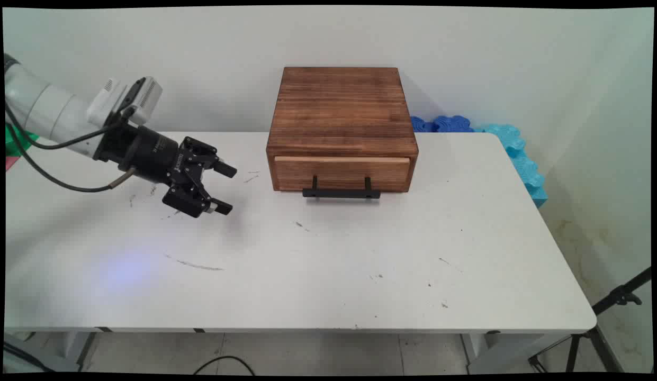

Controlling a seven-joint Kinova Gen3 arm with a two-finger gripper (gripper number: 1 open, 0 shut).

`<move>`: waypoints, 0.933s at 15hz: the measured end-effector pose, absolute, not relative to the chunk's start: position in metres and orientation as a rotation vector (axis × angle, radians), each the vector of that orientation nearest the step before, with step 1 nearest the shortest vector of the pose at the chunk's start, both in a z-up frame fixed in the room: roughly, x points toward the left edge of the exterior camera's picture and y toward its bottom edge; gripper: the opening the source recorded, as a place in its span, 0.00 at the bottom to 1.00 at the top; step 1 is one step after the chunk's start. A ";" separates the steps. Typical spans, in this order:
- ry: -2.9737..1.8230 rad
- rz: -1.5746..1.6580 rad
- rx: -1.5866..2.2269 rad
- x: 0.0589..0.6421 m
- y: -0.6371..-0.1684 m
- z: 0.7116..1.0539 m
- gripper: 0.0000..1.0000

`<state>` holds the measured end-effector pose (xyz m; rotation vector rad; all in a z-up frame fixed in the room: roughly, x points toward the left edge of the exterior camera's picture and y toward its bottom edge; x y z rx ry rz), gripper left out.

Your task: Open the drawer

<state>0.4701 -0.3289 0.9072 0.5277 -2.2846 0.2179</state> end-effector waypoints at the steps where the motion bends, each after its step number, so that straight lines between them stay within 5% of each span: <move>1: -2.288 0.218 0.524 0.468 -0.331 0.908 1.00; 14: -2.368 0.268 0.533 0.402 -0.381 0.910 1.00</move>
